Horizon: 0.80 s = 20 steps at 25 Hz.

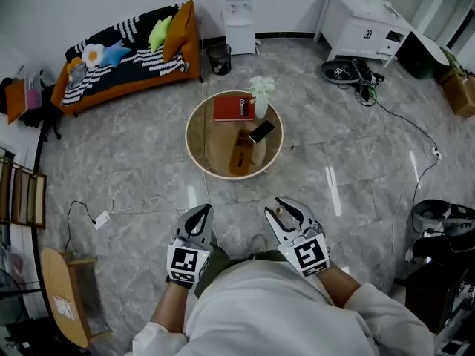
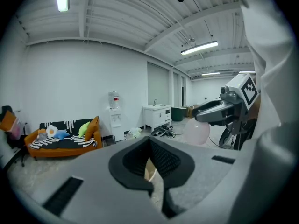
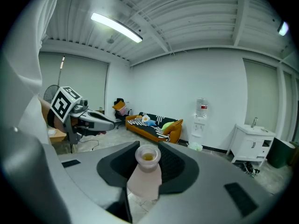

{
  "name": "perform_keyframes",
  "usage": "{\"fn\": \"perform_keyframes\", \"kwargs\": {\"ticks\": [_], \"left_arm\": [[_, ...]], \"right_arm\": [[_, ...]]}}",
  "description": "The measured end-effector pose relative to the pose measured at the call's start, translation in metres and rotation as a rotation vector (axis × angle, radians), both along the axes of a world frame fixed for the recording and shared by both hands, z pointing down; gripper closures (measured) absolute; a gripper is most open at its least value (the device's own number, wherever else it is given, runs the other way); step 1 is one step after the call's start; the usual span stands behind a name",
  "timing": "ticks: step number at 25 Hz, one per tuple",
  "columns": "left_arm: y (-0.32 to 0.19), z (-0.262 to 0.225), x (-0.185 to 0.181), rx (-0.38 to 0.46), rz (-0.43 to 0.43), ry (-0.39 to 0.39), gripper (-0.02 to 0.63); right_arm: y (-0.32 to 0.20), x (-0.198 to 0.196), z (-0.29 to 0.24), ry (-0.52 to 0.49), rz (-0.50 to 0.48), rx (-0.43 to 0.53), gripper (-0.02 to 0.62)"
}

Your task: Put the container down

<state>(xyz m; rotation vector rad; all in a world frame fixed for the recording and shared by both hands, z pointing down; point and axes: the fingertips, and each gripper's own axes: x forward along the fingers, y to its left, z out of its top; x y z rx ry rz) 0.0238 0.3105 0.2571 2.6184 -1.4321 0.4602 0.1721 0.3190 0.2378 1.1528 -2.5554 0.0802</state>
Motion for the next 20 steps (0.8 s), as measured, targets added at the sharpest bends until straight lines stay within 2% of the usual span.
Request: {"fn": "perform_keyframes", "kwargs": {"ticks": [8,14,20], "left_arm": [[-0.019,-0.004,0.000,0.019,-0.055,-0.006,0.598],[-0.045,0.006,-0.016,0.006,-0.088,-0.022,0.598],[-0.093,0.042,-0.046,-0.037,-0.121,-0.003,0.598]], "right_arm": [[-0.027,0.002,0.013,-0.002,-0.030,0.008,0.454],[-0.065,-0.009,0.036,0.008,-0.034,-0.011,0.454],[-0.121,-0.037,0.072,0.027,-0.038,-0.033,0.453]]}}
